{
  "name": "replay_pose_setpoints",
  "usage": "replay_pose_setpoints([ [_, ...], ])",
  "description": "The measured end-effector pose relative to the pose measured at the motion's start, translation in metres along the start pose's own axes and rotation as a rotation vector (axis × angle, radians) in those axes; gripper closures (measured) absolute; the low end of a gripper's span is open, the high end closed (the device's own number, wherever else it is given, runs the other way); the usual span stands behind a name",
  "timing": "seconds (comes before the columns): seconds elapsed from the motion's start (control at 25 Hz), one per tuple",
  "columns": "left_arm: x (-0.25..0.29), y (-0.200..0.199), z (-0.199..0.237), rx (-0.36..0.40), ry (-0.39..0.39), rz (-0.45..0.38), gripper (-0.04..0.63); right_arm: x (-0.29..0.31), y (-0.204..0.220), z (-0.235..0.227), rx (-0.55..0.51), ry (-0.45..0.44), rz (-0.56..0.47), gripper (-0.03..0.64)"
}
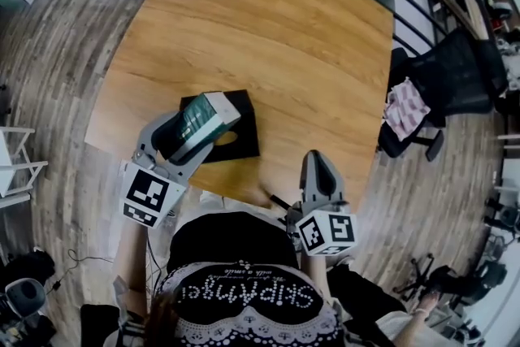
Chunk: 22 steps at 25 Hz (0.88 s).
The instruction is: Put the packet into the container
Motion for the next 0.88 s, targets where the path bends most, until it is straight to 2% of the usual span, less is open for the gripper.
replay_pose_setpoints([
  [0.32, 0.020, 0.015, -0.004, -0.001, 0.061, 0.034, 0.256, -0.004, 0.006, -0.001, 0.005, 0.014, 0.013, 0.580],
  [0.88, 0.057, 0.045, -0.016, 0.060, 0.148, 0.156, 0.256, -0.023, 0.020, -0.009, 0.023, 0.075, 0.071, 0.580],
])
Point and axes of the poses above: the fingertips, and each gripper's own axes: x forward along the fingers, z to its left, y out of its underside, the point moved 7 cm from there along -x, backward along the fingers, and after that the axes turned 13 degrees about y, right-handed, at the moved point
